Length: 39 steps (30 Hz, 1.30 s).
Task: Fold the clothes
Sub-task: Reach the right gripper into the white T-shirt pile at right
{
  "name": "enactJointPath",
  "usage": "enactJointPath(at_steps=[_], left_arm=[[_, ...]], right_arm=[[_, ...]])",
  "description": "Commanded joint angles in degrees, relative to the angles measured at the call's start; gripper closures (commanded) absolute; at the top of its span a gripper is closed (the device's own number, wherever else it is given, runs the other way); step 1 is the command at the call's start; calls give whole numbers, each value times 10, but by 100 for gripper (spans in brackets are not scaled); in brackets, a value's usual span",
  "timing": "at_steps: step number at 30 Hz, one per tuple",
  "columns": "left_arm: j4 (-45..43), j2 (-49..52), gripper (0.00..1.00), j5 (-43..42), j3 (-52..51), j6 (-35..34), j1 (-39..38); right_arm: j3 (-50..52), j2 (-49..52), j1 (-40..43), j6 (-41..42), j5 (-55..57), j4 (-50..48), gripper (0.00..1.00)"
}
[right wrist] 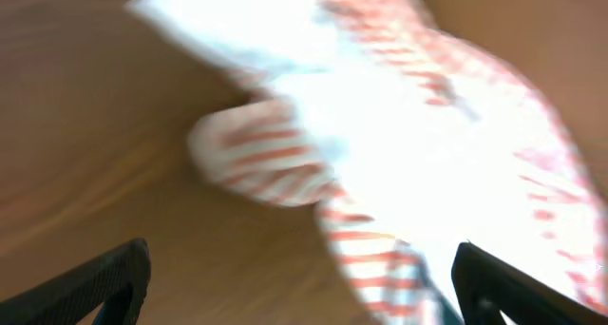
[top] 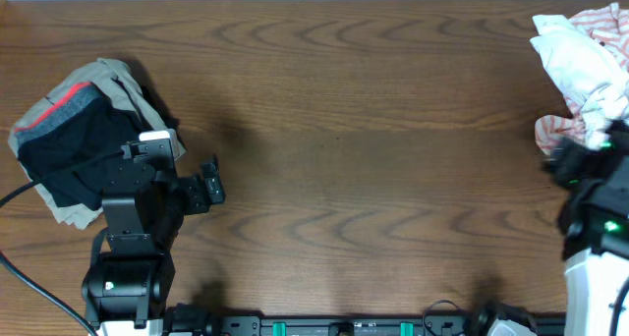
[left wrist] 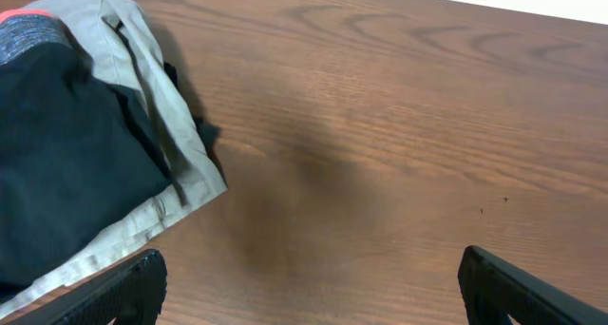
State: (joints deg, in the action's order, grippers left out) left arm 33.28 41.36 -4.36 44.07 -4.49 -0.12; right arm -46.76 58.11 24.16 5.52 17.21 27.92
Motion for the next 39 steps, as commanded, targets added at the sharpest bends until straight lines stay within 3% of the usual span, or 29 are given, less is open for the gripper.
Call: enactJointPath(at_steps=[1,10,18,27,29,31,32,34,39], left_arm=[[2,0,2,-6,13,-3,-1],[1,0,2,-6,13,-3,-1],[1,0,2,-6,13,-3,-1],[1,0,2,-6,13,-3,-1],[1,0,2,-6,13,-3,-1],[1,0,2,-6,13,-3,-1],[1,0,2,-6,13,-3,-1],[1,0,2,-6,13,-3,-1],[1,0,2,-5,13,-3,-1]], right_arm=[[-14,43,78,11,31,-25,1],[-14,208,221,10,-82,-125,7],[-14,301,229,-19,-89,-183,19],[-14,376,229,-19,-76,-202,20],[-14,384,229,-19,-76,-202,28],[-13,388,229,-19,-76,-202,44],[-13,389,229,-19,-76,-203,55],[-14,389,229,-19,-76,-205,95],[-24,365,219,-20,-170,-209,99]])
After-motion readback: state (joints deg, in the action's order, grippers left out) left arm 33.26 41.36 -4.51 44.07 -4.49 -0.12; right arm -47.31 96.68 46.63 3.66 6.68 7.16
